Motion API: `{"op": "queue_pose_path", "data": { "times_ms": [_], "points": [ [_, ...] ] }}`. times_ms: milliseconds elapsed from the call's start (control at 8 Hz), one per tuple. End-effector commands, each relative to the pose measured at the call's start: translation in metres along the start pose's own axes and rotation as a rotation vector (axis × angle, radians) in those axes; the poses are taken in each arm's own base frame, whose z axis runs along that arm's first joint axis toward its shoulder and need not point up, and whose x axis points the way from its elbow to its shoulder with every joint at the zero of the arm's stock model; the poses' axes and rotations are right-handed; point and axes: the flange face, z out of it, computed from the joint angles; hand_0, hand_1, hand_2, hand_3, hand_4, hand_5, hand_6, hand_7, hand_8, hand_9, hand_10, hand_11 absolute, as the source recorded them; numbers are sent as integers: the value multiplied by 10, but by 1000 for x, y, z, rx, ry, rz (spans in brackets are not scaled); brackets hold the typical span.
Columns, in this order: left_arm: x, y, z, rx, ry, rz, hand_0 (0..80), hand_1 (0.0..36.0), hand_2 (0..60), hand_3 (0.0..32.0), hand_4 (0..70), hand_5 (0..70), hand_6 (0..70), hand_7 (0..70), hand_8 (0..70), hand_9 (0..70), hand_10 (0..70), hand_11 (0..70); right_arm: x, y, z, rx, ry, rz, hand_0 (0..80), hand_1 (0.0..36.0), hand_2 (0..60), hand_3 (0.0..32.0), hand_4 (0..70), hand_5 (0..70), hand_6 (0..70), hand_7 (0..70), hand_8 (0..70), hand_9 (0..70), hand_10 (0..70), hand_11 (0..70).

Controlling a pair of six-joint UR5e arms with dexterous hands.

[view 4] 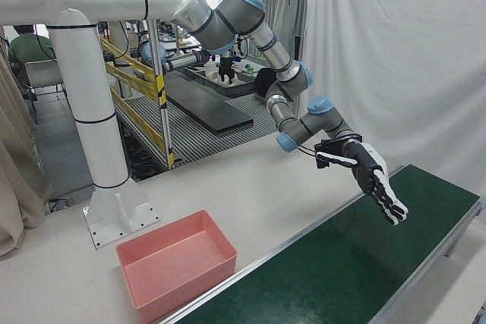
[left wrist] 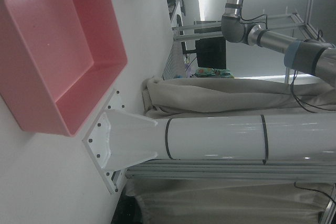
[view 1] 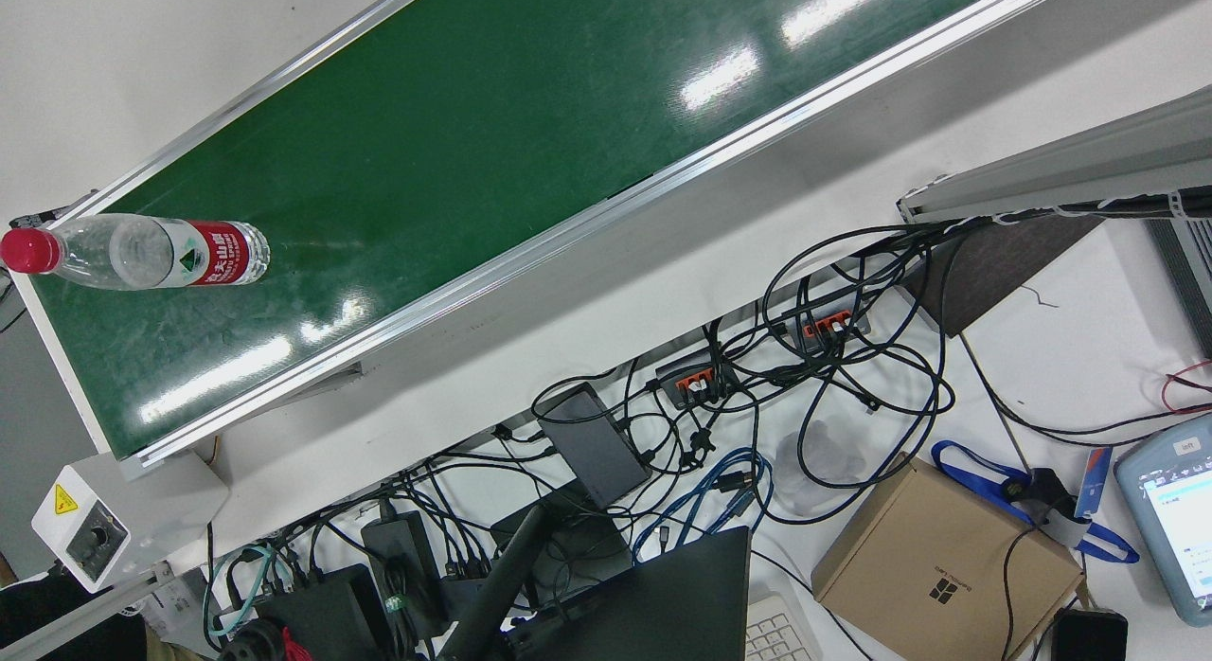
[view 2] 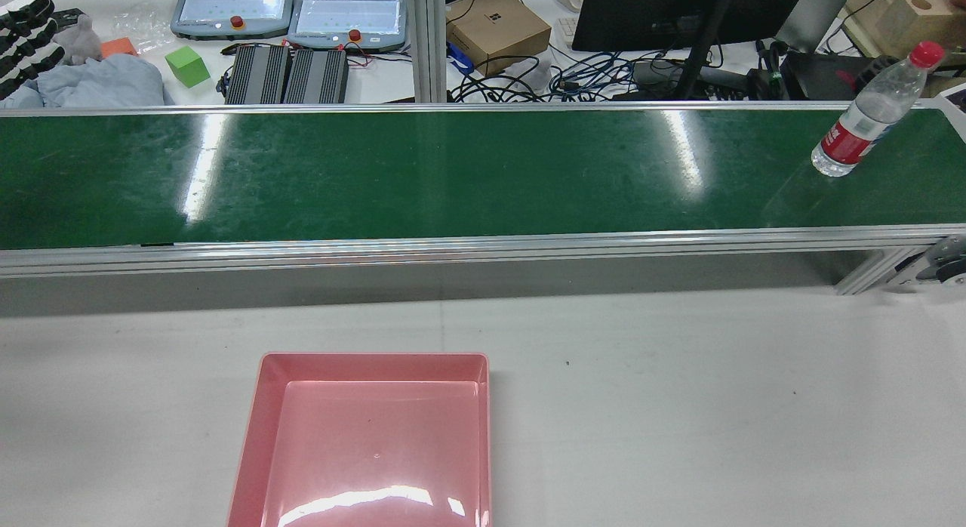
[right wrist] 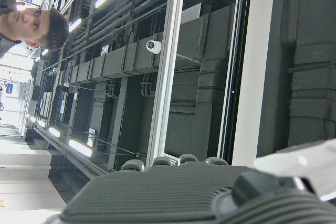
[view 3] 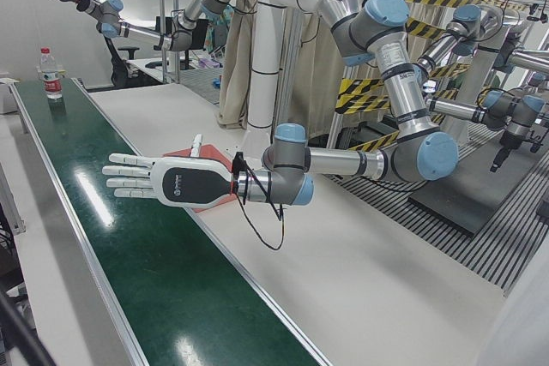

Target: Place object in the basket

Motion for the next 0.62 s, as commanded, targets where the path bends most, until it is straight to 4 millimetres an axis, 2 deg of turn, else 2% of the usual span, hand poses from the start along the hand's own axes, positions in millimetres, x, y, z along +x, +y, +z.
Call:
{"op": "queue_pose_path", "data": {
  "times_ms": [0, 250, 500],
  "points": [
    [-1, 1, 0, -1, -2, 0, 496, 23, 0, 2, 78, 44, 0, 0, 0, 0, 28, 50, 0, 0, 0, 0, 0, 0, 0, 0, 0, 0, 0, 0, 0, 0, 0, 0, 0, 0],
    [-1, 1, 0, -1, -2, 0, 519, 35, 0, 0, 96, 46, 0, 0, 2, 0, 31, 56, 0, 0, 0, 0, 0, 0, 0, 0, 0, 0, 0, 0, 0, 0, 0, 0, 0, 0],
    [-1, 1, 0, -1, -2, 2, 500, 12, 0, 6, 94, 38, 0, 0, 0, 0, 30, 53, 0, 0, 0, 0, 0, 0, 0, 0, 0, 0, 0, 0, 0, 0, 0, 0, 0, 0]
  ]
}}
